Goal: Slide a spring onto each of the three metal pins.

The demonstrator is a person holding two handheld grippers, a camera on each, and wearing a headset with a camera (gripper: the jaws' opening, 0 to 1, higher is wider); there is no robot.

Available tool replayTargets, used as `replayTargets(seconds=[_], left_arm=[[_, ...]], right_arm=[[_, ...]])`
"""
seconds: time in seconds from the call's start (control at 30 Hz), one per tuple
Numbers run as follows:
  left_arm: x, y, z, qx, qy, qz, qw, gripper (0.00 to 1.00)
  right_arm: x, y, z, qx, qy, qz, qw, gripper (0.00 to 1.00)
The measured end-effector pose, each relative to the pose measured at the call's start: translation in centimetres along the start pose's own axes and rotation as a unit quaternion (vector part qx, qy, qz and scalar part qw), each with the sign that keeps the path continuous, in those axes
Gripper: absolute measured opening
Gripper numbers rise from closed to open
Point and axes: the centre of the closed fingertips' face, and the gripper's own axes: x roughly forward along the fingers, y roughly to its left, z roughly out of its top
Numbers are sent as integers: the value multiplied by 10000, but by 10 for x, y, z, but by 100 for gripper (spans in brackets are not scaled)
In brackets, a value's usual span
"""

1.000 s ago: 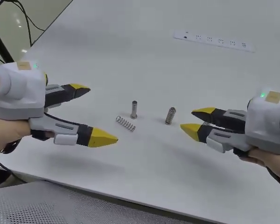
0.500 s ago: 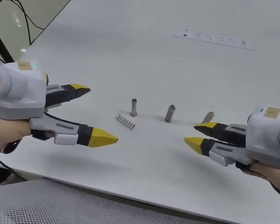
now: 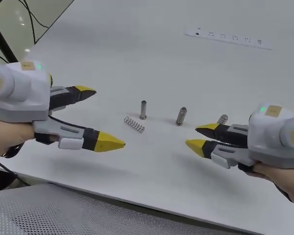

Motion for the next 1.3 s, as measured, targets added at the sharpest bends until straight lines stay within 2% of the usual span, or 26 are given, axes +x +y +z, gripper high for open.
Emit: replayTargets(seconds=[0.33, 0.63, 0.93, 1.07, 1.3], left_arm=[[0, -1, -2, -17, 20, 4, 10000, 97], [-3, 0, -2, 0, 7, 9, 10000, 97], [-1, -3, -2, 37, 30, -58, 10000, 97], [1, -3, -4, 42, 68, -71, 9999, 97], [4, -5, -2, 36, 45, -102, 9999, 97]], right_arm=[[35, 22, 29, -254, -111, 337, 9991, 20], [56, 28, 45, -409, -145, 420, 9982, 19], [77, 32, 40, -558, 60, 419, 9975, 18], [86, 34, 33, -748, 251, 387, 9961, 17], [99, 31, 28, -751, 393, 358, 9958, 17]])
